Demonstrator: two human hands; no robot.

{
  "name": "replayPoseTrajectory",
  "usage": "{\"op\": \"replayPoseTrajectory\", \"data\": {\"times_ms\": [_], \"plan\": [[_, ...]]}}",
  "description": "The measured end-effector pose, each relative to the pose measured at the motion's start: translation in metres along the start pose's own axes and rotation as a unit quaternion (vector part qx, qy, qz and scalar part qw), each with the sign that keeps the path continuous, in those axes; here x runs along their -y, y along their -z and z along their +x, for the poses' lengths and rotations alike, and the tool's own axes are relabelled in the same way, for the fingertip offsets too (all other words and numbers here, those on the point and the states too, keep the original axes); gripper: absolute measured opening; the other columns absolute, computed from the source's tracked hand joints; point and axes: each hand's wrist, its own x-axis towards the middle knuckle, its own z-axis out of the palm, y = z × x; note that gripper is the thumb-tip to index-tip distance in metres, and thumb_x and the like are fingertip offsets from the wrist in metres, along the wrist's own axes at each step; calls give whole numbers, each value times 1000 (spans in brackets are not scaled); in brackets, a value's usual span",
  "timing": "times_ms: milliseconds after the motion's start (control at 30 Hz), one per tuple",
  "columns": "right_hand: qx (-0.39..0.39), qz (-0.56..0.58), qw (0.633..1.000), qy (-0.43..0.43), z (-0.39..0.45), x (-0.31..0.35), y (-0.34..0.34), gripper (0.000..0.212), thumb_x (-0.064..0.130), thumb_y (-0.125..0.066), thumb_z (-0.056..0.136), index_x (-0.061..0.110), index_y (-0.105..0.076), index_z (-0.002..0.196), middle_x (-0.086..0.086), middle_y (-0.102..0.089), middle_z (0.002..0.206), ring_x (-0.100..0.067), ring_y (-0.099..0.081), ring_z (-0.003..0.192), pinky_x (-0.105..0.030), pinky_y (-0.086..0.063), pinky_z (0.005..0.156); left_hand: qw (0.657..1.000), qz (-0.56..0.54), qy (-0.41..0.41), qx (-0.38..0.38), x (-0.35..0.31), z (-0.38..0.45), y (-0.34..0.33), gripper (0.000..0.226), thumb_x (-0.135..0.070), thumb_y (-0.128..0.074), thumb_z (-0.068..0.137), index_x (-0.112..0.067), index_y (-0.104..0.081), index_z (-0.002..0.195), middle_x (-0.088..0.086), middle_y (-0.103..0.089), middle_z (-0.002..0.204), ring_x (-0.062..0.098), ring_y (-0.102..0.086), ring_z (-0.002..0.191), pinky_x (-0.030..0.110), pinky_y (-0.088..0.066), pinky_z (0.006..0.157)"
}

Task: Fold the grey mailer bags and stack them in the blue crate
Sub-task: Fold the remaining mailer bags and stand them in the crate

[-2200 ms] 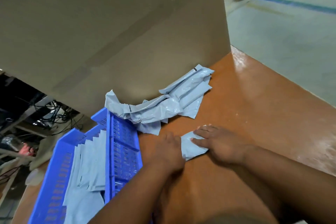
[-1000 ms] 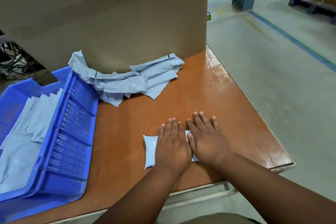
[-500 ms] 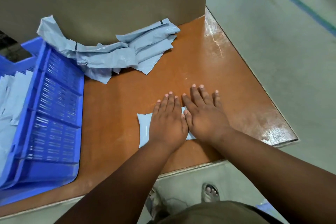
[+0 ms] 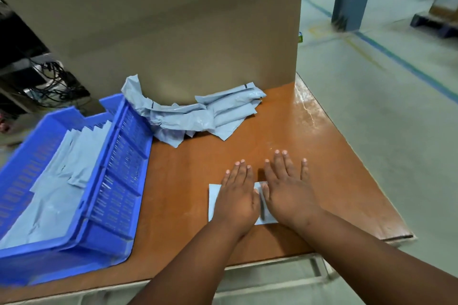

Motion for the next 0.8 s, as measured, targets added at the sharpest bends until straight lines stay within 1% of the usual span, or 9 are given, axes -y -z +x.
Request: {"op": "replayPoseTrajectory", "data": {"times_ms": [33, 100, 167, 233, 300, 433, 633, 700, 800], "plan": [[-13, 1, 1000, 15, 1, 7, 1, 70, 48, -9, 107, 17, -13, 170, -15, 7, 177, -33, 14, 163, -65, 9, 127, 1000, 2, 10, 4, 5, -3, 2, 83, -46, -6, 96, -10, -24, 168, 9, -10, 178, 22, -3, 165, 43, -3, 134], [-9, 6, 998, 58, 3, 22, -5, 75, 44, -5, 102, 15, -23, 168, -15, 0, 178, -34, 8, 164, -64, 6, 128, 999, 15, 27, 23, 14, -12, 0, 87, -47, 0, 93, -11, -20, 169, 8, -7, 178, 21, 0, 165, 40, 1, 134], [-3, 18, 996, 85, 2, 31, -20, 79, 45, -3, 99, 15, -34, 166, -14, -10, 177, -33, -1, 164, -61, 2, 130, 999, 21, 33, 21, 19, -19, -6, 83, -48, 2, 96, -13, -19, 169, 8, -9, 178, 20, 0, 165, 40, 0, 134], [6, 33, 996, 78, 0, 33, -31, 73, 46, -10, 103, 18, -39, 164, -12, -23, 175, -32, -13, 164, -59, -3, 131, 999, 19, 32, 7, 23, -23, -13, 76, -46, -4, 103, -12, -24, 168, 8, -15, 177, 20, -6, 165, 41, -3, 134], [6, 37, 997, 72, 0, 31, -36, 65, 46, -18, 106, 23, -37, 164, -11, -27, 174, -32, -19, 162, -60, -5, 130, 999, 14, 28, -9, 27, -23, -20, 71, -44, -11, 106, -12, -29, 166, 9, -21, 176, 21, -12, 164, 42, -7, 134], [4, 32, 997, 70, 7, 30, -35, 62, 49, -21, 105, 32, -33, 163, -10, -24, 174, -35, -19, 161, -63, -6, 128, 999, -6, 32, -10, 35, -19, -24, 70, -44, -15, 105, -15, -24, 168, 5, -13, 178, 17, -5, 164, 39, -2, 133], [29, 35, 997, 61, 9, 27, -33, 59, 55, -19, 106, 44, -23, 164, -5, -11, 178, -35, -7, 163, -71, 2, 123, 999, 10, 31, 1, 41, -17, -28, 70, -43, -17, 105, -18, -19, 170, 3, -8, 178, 16, 1, 164, 43, -2, 134], [33, 32, 997, 63, 7, 25, -31, 61, 60, -16, 105, 45, -18, 165, -5, -7, 178, -35, -4, 163, -71, 4, 123, 999, 22, 27, 7, 47, -21, -27, 69, -47, -17, 107, -19, -14, 170, 2, -5, 179, 15, 3, 164, 46, -4, 133], [42, 16, 997, 63, 1, 15, -29, 70, 72, -9, 101, 46, -8, 167, -3, -1, 179, -34, 0, 164, -71, 5, 123, 999, 35, 34, 21, 62, -30, -26, 72, -58, -14, 108, -23, -8, 171, -1, 1, 179, 13, 10, 164, 48, -2, 133]]}}
